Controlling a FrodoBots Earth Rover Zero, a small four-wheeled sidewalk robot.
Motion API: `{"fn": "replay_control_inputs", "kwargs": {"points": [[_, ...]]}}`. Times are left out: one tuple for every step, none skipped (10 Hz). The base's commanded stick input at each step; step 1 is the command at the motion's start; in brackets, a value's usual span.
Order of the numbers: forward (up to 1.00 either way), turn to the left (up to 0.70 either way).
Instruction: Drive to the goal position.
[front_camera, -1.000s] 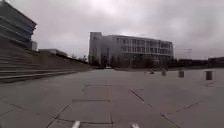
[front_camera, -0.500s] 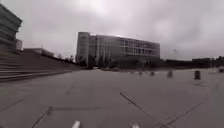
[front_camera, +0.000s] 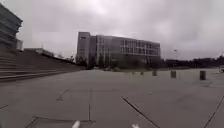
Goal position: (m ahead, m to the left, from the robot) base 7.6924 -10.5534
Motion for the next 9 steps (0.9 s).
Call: {"fn": "replay_control_inputs", "kwargs": {"points": [[0.7,-0.2],[0.7,-0.3],[0.7,-0.35],[0.7,-0.35],[0.7,-0.35],[0.7,-0.35],[0.7,-0.35],[0.7,-0.01],[0.7,0.0]]}}
